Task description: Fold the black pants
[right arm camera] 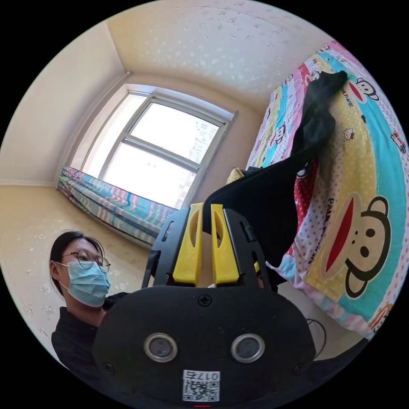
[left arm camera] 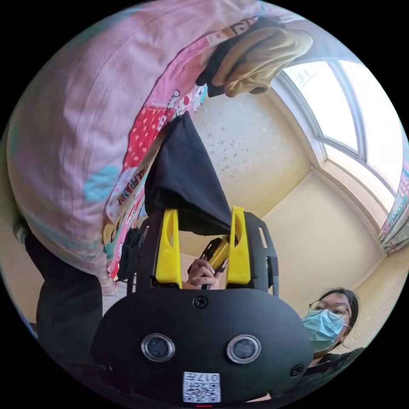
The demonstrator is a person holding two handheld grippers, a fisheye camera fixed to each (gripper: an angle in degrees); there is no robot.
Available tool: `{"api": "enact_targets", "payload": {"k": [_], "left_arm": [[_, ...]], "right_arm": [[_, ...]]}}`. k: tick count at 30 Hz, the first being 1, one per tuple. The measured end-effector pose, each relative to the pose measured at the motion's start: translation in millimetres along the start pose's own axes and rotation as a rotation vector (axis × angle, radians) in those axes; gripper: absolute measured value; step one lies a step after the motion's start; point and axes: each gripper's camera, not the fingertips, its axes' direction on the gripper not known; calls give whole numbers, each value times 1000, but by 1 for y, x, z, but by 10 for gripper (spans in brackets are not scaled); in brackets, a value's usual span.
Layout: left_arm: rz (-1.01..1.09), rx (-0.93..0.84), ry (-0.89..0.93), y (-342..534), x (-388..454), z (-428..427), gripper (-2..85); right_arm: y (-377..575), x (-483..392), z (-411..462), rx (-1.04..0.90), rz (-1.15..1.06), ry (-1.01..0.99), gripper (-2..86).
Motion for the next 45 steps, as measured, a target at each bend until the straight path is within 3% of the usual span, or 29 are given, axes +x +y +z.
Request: {"api": "enact_targets", "payload": {"k": [7, 12, 15, 21, 27, 31, 33, 37, 41, 45], "left_arm": [[-292, -45, 177, 60, -34, -1, 202], [-313, 33, 211, 31, -36, 1, 231], [-289, 68, 332, 5, -31, 4, 229], [-169, 72, 392, -16, -4, -21, 227], [-145, 87, 340, -18, -17, -29, 205], [-195, 85, 323, -23, -51, -21, 94], [-207, 19, 251, -27, -54, -16, 61], [123, -107, 109, -13, 8, -23, 49], [380, -188, -170, 28, 46, -64, 47], [421, -226, -483, 48, 17, -103, 49]], "right_arm": [[-11, -11, 15, -27, -13, -9, 23], [-6, -16, 19, -19, -16, -25, 23], [-1, -14, 12, -10, -4, -41, 24], [14, -4, -18, 37, 19, -49, 27], [33, 0, -20, 26, 19, -50, 27], [45, 3, -26, 9, 0, 1, 27], [50, 6, -36, 13, 2, 4, 27], [75, 7, -60, -24, -31, 9, 29], [128, 19, -54, -141, -14, 10, 30], [203, 93, -34, -228, 169, 59, 31]]}}
